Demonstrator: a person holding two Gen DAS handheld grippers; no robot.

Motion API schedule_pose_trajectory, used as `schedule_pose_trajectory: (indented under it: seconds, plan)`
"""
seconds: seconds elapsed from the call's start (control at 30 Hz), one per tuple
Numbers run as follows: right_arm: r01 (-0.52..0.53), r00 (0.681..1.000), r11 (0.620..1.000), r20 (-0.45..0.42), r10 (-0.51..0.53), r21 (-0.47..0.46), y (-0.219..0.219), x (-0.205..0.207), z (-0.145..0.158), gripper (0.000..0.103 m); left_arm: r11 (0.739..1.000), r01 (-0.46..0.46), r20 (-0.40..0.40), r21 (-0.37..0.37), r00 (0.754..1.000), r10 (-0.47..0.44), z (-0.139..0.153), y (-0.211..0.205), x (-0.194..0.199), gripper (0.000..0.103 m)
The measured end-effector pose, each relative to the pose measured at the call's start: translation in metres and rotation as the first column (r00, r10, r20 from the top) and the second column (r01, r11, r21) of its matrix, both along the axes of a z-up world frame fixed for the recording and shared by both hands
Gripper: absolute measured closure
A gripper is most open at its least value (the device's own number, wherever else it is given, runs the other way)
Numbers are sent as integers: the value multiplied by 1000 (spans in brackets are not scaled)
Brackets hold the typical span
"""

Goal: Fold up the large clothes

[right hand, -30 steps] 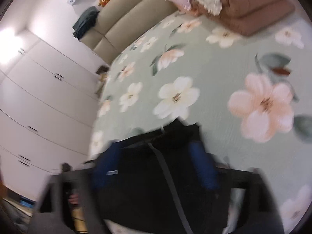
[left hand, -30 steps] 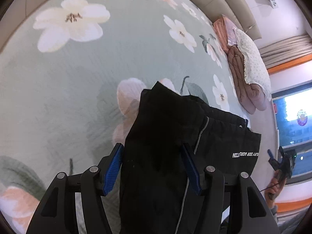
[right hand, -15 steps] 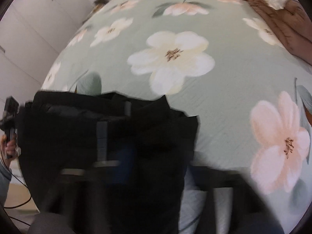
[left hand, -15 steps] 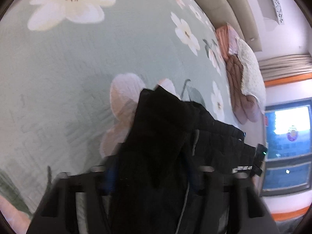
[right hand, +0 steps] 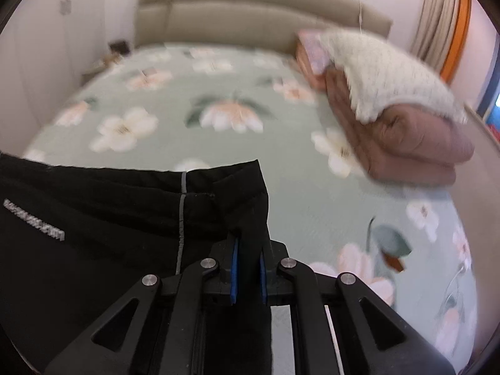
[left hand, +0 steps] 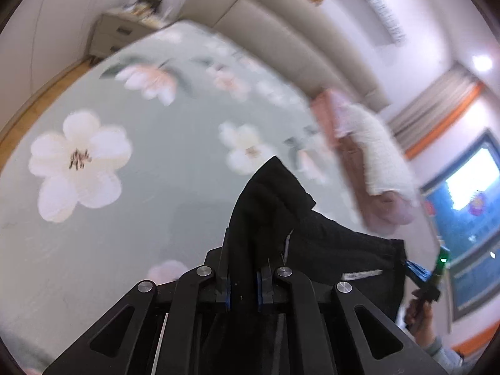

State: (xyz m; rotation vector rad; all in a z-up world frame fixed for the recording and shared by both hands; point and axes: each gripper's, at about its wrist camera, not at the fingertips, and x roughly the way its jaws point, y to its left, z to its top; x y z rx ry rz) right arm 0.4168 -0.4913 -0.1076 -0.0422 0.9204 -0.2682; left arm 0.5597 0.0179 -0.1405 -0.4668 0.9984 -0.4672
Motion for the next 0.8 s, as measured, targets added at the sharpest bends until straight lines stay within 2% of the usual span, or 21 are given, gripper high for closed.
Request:
schedule_pose_trajectory:
  seconds: [0.03,0.1,0.17,0.2,0.27,0.3,0.37,0.43,0.57,0.63,0.7,0.8]
  plan:
    - [12,998,1000,-55,-13,-11,1,14,-24,92,999,4,-48,50,999,-1,-23,-8,10,93]
    - [39,986,999,-163,-39,1,-1,33,-76,92,995,14,-140,97,990,0,-66,-16,20,93]
    - [56,972,997,-232,-44,45,-3,40,-110,91,996,27,-234,88,972,-5,-108,-21,26,89]
    - [66,965,996,-256,-50,55,-3,42,-126,90,997,22,-267,80,964,1,-120,-21,27,87]
    - [73,962,997,-266,-62,32,0,43,-135,85,999,9,-286,42,958,4,-131,-17,29,84]
    - [70,961,997,-271,-63,18,1,43,-135,85,1000,5,-293,25,956,2,-131,-14,31,84]
    - [69,957,997,-283,-60,21,-2,43,-131,76,1000,-5,-326,-11,945,1,-130,-6,34,75]
    - [97,959,993,-273,-75,67,-12,38,-121,64,998,-45,-348,-53,937,24,-123,10,35,68]
    - [115,984,973,-160,-83,203,-22,0,-72,51,987,-94,-312,-131,949,49,-93,43,21,63]
    - [85,992,971,-111,-61,223,-14,-25,-46,42,988,-101,-297,-116,953,62,-77,55,11,62]
    - [51,995,970,-97,-29,237,4,-47,-28,42,992,-121,-257,-33,960,109,-56,62,-8,62]
    - [-16,994,956,-103,48,292,44,-73,-15,42,998,-55,-179,1,982,54,-25,43,-45,62]
